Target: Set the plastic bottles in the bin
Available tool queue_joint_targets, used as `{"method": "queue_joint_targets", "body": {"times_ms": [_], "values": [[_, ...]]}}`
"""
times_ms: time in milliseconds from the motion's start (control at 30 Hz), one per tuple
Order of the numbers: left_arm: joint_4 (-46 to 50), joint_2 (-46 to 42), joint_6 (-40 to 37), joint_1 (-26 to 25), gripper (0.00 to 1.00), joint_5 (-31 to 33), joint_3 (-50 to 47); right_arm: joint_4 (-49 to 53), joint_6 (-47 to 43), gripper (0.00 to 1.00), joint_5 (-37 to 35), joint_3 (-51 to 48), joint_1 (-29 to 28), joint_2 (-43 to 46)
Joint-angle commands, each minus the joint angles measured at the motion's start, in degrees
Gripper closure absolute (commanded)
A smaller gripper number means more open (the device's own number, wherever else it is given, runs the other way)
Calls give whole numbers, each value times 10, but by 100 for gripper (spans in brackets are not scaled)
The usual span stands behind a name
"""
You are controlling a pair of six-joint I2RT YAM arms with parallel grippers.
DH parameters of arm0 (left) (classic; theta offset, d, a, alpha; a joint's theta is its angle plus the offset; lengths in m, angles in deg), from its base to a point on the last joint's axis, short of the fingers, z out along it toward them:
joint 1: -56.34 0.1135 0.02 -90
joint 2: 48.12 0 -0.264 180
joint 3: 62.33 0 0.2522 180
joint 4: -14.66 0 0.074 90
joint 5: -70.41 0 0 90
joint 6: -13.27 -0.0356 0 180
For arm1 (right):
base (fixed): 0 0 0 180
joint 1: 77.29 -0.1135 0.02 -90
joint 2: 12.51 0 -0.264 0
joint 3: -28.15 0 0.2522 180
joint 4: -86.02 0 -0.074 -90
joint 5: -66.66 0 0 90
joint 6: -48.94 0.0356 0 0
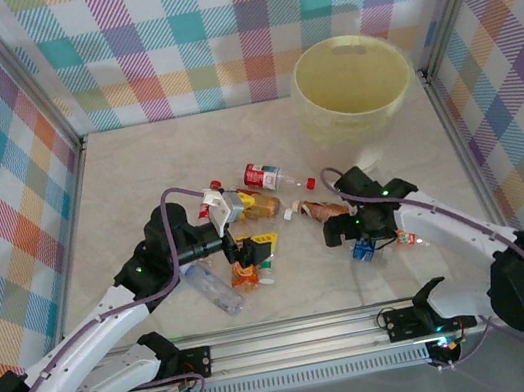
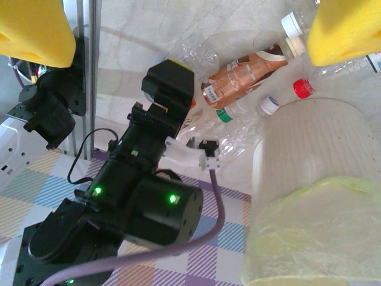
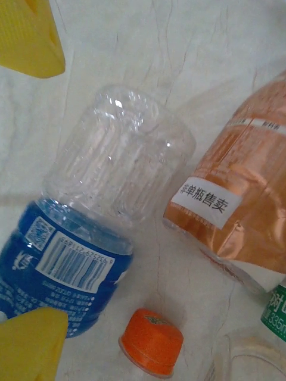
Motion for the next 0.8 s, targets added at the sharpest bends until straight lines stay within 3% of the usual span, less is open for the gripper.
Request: {"method": "queue_joint_targets", "body": {"times_ms": [0,300,767], "values": [[7,-1,-8,-6,0,-13,16,18,7,0,-62,2,-22,-24],[8,4,-8,-6,0,-18,19,6,-21,0,6,-8,-64,-38],[9,3,-8,-6,0,-19,19,8,-6,6,-34,32,-140,-125]]}}
